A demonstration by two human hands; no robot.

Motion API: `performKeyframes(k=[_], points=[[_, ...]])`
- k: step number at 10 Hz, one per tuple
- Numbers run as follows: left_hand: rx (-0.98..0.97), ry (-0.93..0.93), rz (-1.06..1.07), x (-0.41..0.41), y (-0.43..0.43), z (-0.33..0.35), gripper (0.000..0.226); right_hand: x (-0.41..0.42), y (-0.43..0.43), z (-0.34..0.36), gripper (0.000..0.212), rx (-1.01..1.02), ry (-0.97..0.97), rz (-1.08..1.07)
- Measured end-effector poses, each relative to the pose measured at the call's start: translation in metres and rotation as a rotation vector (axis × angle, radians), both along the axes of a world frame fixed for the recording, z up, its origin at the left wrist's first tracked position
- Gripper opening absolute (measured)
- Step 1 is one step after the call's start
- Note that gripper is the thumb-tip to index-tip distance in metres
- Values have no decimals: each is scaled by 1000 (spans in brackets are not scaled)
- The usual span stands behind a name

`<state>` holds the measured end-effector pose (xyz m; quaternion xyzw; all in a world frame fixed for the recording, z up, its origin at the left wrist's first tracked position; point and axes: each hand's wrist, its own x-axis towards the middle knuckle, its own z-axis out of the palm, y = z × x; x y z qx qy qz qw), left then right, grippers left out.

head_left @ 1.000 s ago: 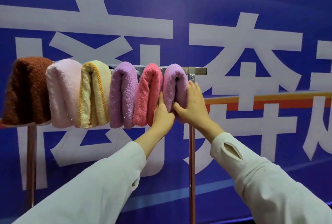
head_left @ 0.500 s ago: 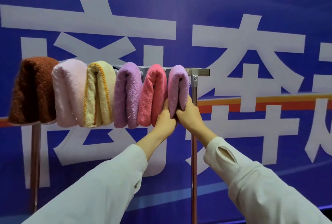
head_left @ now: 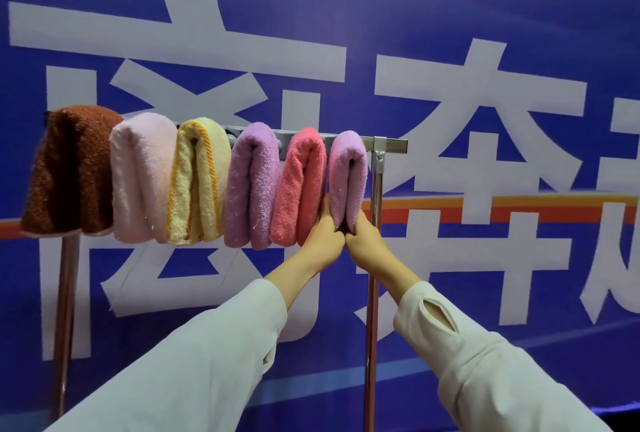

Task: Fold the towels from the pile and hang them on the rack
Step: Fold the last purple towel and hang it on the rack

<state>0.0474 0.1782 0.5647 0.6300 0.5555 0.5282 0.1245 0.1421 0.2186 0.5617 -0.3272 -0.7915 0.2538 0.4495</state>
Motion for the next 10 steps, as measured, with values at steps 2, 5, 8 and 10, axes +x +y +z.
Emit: performKeyframes(k=[2,5,8,10], points=[[-150,77,-33,-9,-11,-11,85,13,-15,-8,89,-25,-97,49],[-280,44,-34,-13,-48,-17,76,25,-38,-11,99,-198,-176,-62],[-348,-83,-17,-11,-163,-17,50,61,-129,-4,61,-316,-205,-17],[-326,-75,-11,-8,-271,-4,35,74,-219,8,48,-214,-178,95]])
